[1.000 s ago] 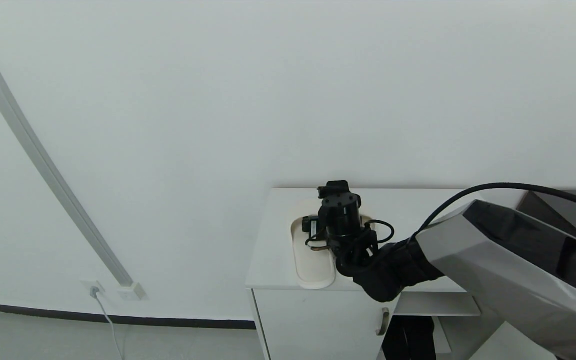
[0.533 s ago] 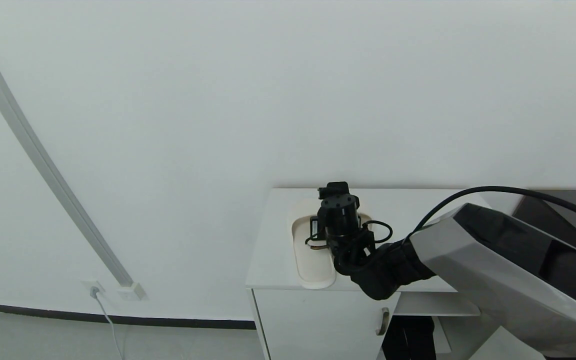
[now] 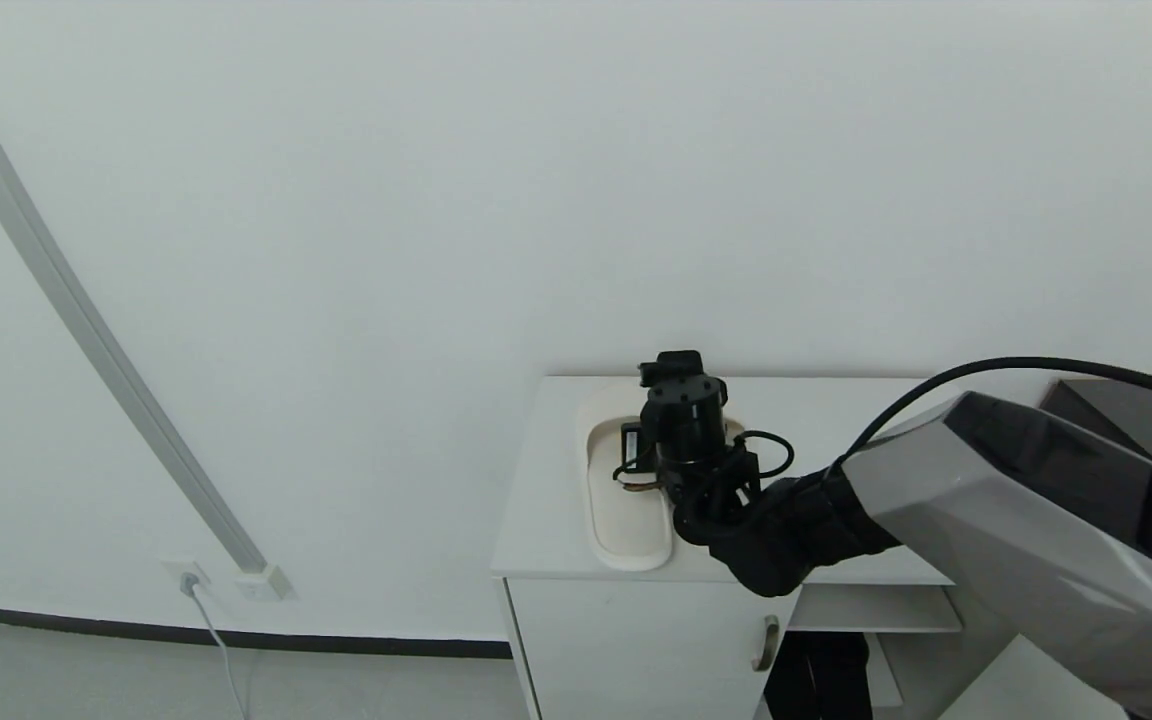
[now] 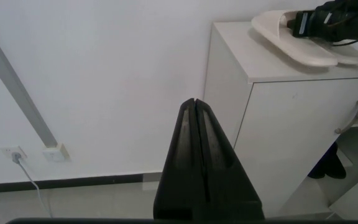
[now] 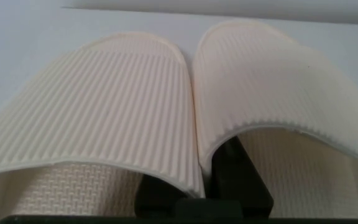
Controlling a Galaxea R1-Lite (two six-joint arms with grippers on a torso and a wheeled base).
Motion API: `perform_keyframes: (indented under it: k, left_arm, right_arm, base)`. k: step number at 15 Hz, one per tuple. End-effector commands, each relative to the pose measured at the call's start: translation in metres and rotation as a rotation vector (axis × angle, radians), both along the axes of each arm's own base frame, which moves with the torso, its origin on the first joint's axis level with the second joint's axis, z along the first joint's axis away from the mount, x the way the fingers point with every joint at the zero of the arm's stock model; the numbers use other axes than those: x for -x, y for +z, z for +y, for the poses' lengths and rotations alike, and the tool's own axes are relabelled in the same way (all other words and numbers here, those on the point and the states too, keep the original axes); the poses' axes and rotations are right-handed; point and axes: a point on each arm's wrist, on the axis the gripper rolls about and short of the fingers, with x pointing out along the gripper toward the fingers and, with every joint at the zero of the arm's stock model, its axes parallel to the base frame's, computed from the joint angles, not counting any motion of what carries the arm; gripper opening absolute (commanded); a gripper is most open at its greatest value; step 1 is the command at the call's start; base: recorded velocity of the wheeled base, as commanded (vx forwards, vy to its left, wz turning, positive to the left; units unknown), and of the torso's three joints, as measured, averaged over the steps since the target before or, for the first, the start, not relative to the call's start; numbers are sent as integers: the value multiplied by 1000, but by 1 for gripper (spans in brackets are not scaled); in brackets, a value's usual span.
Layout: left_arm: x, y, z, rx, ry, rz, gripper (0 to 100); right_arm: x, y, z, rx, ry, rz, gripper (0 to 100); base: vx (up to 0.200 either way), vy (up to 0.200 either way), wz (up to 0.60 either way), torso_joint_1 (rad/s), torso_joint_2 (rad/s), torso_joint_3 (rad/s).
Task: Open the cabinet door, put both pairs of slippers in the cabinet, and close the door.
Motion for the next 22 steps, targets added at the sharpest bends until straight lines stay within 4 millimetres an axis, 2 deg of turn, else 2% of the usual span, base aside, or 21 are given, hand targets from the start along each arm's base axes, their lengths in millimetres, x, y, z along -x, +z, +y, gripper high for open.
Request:
perform_keyframes:
  k: [1, 3, 4, 6, 8, 9, 18, 22]
  left_arm:
    - [0, 0, 0, 0, 1, 1, 0]
    - [0, 0, 0, 0, 1, 1, 0]
    - [0, 0, 0, -2, 0, 1, 0]
    - [0, 0, 0, -2, 0, 1, 0]
    - [0, 0, 0, 0, 0, 1, 0]
    - [0, 0, 0, -2, 0, 1, 0]
    - [0, 0, 0, 0, 1, 1, 0]
    - [0, 0, 0, 3, 1, 2, 0]
  right_arm:
    - [30, 40, -19, -6, 45, -28, 0]
    - [58, 62, -44, -15, 125, -20, 0]
    - [76, 66, -59, -8, 178, 1, 0]
    - [115, 71, -87, -4, 306, 42, 0]
    - [139, 68, -103, 3, 338, 69, 0]
    - [147, 67, -105, -2, 359, 78, 0]
    - [161, 58, -98, 14, 412, 110, 0]
    - [162, 58, -99, 13, 408, 110, 0]
  base:
    - [0, 0, 0, 0, 0, 0]
    - [0, 0, 0, 0, 0, 0]
    - [0, 0, 0, 0, 0, 0]
    - [0, 0, 0, 0, 0, 0]
    - [0, 0, 0, 0, 0, 0]
    - [0, 0, 0, 0, 0, 0]
    - [0, 0, 0, 0, 0, 0]
    - [0, 0, 0, 0, 0, 0]
